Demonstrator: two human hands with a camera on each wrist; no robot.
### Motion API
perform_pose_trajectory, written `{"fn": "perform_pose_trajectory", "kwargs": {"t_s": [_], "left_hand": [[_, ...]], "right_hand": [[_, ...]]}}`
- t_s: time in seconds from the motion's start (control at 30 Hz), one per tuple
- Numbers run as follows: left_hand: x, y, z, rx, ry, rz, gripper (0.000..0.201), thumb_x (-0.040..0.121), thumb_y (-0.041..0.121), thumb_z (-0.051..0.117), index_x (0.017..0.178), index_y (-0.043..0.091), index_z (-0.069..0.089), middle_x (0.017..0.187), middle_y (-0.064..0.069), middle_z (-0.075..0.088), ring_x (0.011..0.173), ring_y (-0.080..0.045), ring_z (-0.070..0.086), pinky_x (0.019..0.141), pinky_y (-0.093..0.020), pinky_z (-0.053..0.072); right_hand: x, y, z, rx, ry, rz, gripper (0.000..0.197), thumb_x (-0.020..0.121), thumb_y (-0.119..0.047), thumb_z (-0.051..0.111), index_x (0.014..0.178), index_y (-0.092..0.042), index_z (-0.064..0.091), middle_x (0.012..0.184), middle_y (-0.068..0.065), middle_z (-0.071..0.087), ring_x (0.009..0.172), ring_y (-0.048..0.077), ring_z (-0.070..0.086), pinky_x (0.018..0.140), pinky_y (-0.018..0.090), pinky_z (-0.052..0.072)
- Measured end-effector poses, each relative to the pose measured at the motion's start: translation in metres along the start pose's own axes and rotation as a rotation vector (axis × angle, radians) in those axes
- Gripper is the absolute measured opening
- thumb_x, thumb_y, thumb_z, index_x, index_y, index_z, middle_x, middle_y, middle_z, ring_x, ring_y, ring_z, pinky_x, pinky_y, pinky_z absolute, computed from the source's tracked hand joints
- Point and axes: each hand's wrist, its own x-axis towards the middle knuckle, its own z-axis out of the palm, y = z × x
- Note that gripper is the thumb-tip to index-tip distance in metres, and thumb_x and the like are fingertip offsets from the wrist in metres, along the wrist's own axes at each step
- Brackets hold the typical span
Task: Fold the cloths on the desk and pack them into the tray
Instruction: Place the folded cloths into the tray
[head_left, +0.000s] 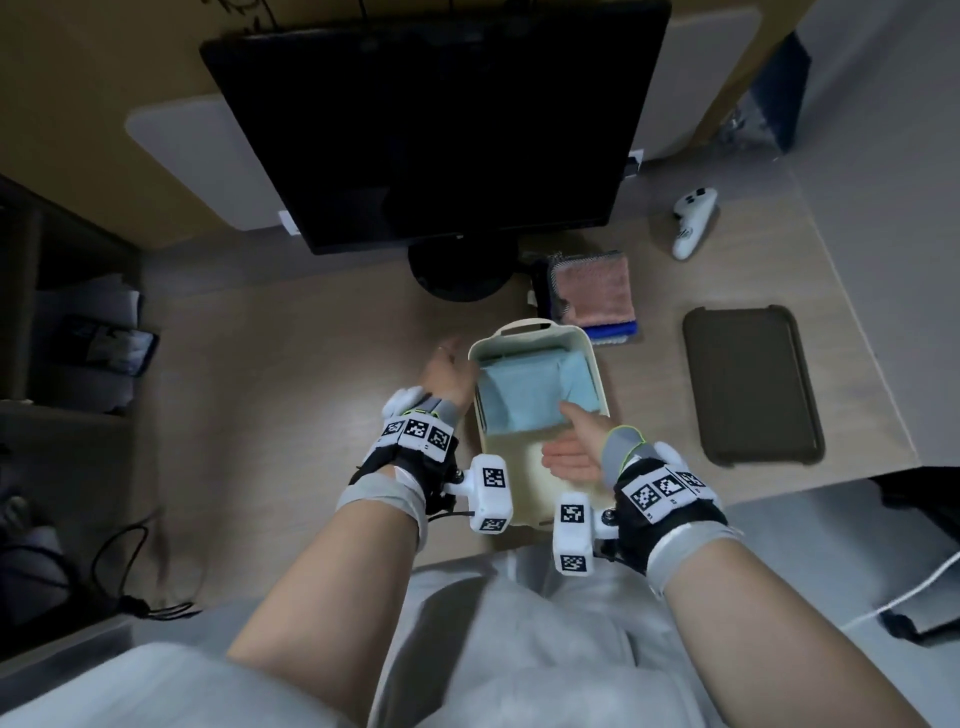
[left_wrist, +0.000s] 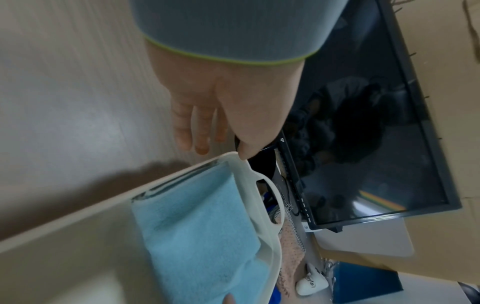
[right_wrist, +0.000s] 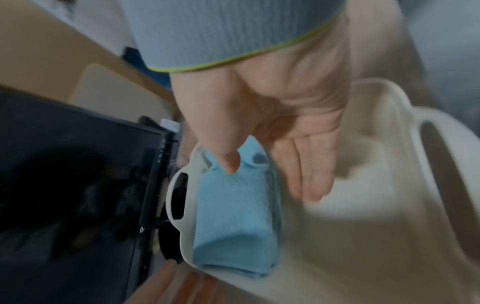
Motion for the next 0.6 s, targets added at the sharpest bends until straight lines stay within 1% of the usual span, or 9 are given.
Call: {"fn": "perform_pose_trajectory", "kwargs": {"t_s": [0.07,0.17,0.23,0.3,0.37,0.43,0.47,0.53,0.6], "left_hand": [[0.005,0.000,-0.003,-0.040,-0.056,0.041,0.047,0.096,0.020,0.052,0.142,0.017,0.046,0.142,-0.005,0.051,0.129,-0.022,0.050,0.105,-0.026,0.037],[0.015,0.002,-0.001,-0.032,-0.144,0.116,0.040,0.097,0.017,0.052,0.137,0.016,0.053,0.132,-0.005,0.059,0.121,-0.018,0.055,0.093,-0.016,0.037],[0.021,0.003,0.000,0.037,-0.170,0.133,0.037,0.098,0.015,0.050,0.134,0.015,0.057,0.128,-0.002,0.060,0.117,-0.015,0.056,0.090,-0.013,0.036],[0.028,0.006,0.002,0.071,-0.176,0.127,0.034,0.097,0.013,0.051,0.130,0.013,0.060,0.127,-0.004,0.063,0.117,-0.019,0.058,0.088,-0.014,0.038],[0.035,0.011,0.003,0.110,-0.202,0.115,0.033,0.096,0.013,0.052,0.128,0.014,0.060,0.127,-0.007,0.063,0.118,-0.022,0.057,0.091,-0.019,0.041],[0.037,0.015,0.003,0.158,-0.253,0.117,0.036,0.095,0.012,0.052,0.131,0.013,0.058,0.130,-0.004,0.060,0.120,-0.019,0.054,0.095,-0.020,0.039],[0.039,0.016,0.003,0.156,-0.267,0.109,0.037,0.095,0.014,0.053,0.132,0.013,0.057,0.127,-0.002,0.060,0.118,-0.016,0.053,0.091,-0.019,0.038],[0.033,0.017,0.005,0.102,-0.298,0.070,0.037,0.096,0.024,0.057,0.131,0.014,0.058,0.119,0.000,0.061,0.111,-0.016,0.056,0.083,-0.018,0.037],[0.033,0.015,0.004,0.044,-0.338,0.027,0.044,0.093,0.040,0.059,0.131,0.018,0.058,0.123,-0.002,0.064,0.114,-0.020,0.058,0.087,-0.023,0.041]], "right_hand": [[0.013,0.009,0.008,0.155,0.001,0.030,0.076,0.091,-0.056,0.051,0.145,-0.007,0.031,0.130,0.027,0.054,0.116,0.038,0.058,0.098,0.045,0.050],[0.035,0.004,0.021,0.334,0.001,0.007,0.081,0.085,-0.059,0.059,0.143,-0.010,0.033,0.134,0.028,0.049,0.117,0.039,0.056,0.099,0.045,0.049],[0.047,-0.003,0.029,0.426,0.007,0.001,0.069,0.085,-0.056,0.061,0.137,-0.015,0.042,0.132,0.020,0.054,0.113,0.037,0.058,0.096,0.044,0.051],[0.060,-0.010,0.032,0.455,0.005,0.011,0.058,0.086,-0.054,0.058,0.132,-0.020,0.048,0.130,0.012,0.058,0.109,0.034,0.060,0.091,0.044,0.052],[0.057,-0.021,0.036,0.517,0.013,0.014,0.049,0.090,-0.051,0.055,0.127,-0.020,0.052,0.125,0.009,0.062,0.103,0.031,0.062,0.080,0.042,0.055],[0.054,-0.033,0.039,0.560,0.023,0.004,0.037,0.095,-0.044,0.052,0.120,-0.017,0.055,0.114,0.009,0.065,0.098,0.029,0.062,0.073,0.040,0.055],[0.059,-0.039,0.041,0.558,0.027,0.003,0.034,0.096,-0.041,0.050,0.120,-0.016,0.055,0.113,0.009,0.064,0.097,0.029,0.061,0.074,0.041,0.054],[0.060,-0.046,0.043,0.523,0.016,-0.034,0.041,0.099,-0.038,0.044,0.131,-0.014,0.048,0.124,0.011,0.056,0.093,0.026,0.058,0.082,0.040,0.050],[0.058,-0.054,0.046,0.507,0.004,-0.051,0.048,0.100,-0.038,0.039,0.140,-0.011,0.039,0.130,0.012,0.050,0.087,0.023,0.056,0.084,0.039,0.048]]}}
